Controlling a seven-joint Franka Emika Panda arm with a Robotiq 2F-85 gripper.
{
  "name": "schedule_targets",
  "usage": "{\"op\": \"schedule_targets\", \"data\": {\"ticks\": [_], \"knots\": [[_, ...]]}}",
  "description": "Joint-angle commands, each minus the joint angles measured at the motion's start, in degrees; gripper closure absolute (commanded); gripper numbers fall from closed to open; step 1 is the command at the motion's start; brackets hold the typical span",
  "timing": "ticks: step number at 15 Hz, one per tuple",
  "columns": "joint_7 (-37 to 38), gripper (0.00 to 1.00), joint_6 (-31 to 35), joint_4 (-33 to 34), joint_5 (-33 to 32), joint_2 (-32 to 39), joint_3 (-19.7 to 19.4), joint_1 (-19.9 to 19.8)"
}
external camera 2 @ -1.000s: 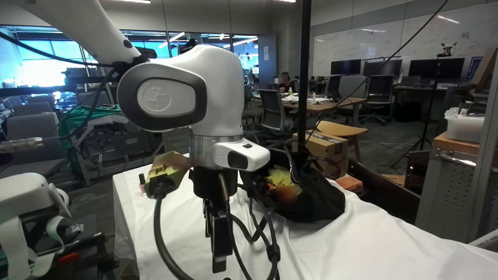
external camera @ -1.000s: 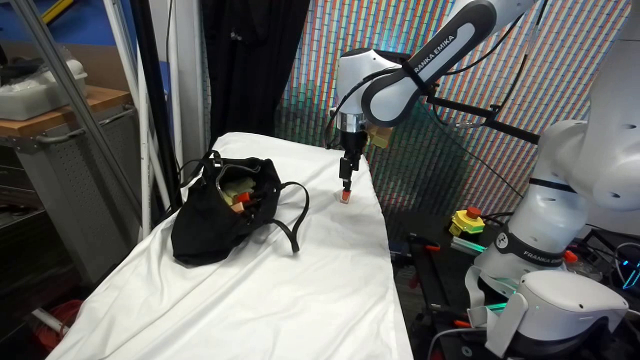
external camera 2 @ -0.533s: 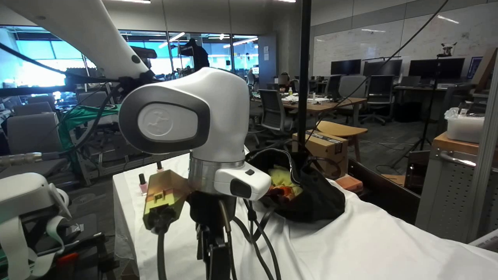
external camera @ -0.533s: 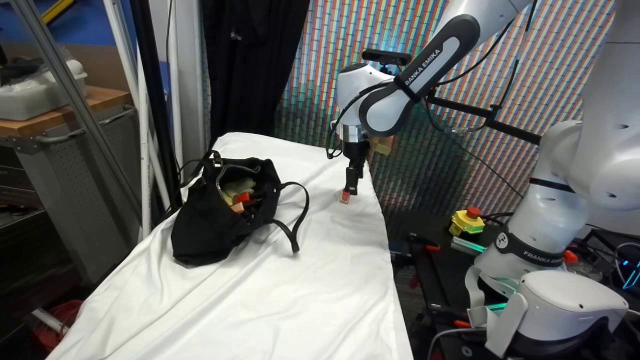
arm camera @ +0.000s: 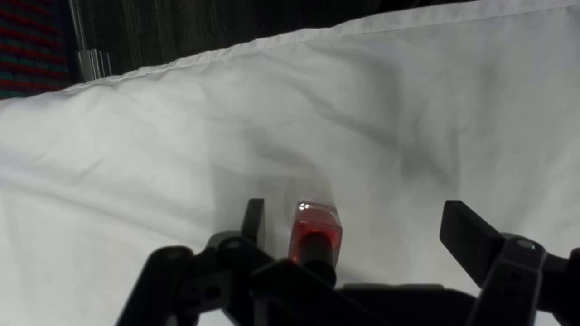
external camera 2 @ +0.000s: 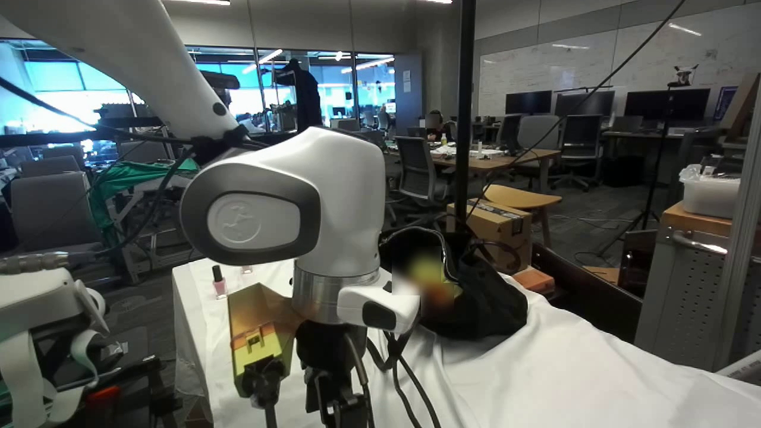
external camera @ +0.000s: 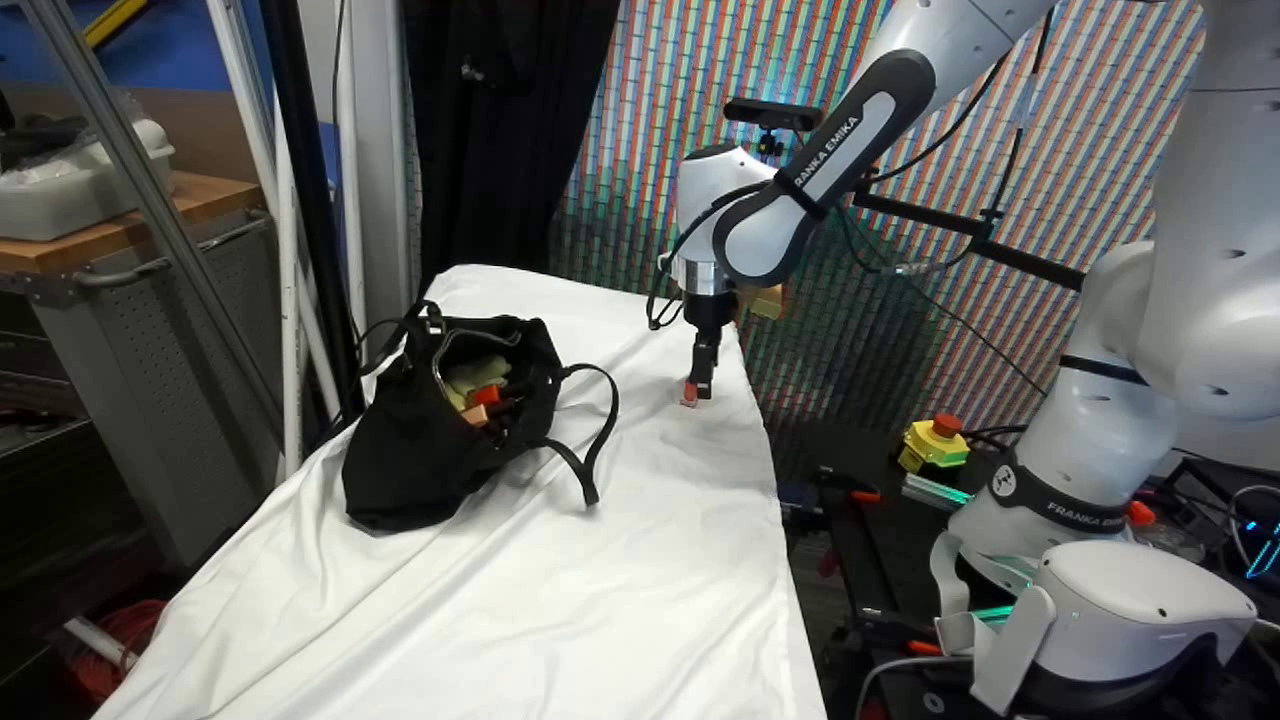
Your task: Pick up all the nail polish on the table and put them in the bag
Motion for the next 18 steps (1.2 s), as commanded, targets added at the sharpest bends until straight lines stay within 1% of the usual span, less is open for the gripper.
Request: {"op": "schedule_targets", "data": {"ticks": [1,8,14,18], "knots": [[-4.41,0.0,3.11,-0.13,2.96,1.4,0.56,-1.23],[-7.13,0.0,5.85,-0.09,4.94,3.46,1.02,-2.31],[-11.87,0.0,7.89,0.12,9.49,5.24,3.09,-4.15],[-13.29,0.0,8.6,0.1,10.76,5.9,3.69,-5.05]]}}
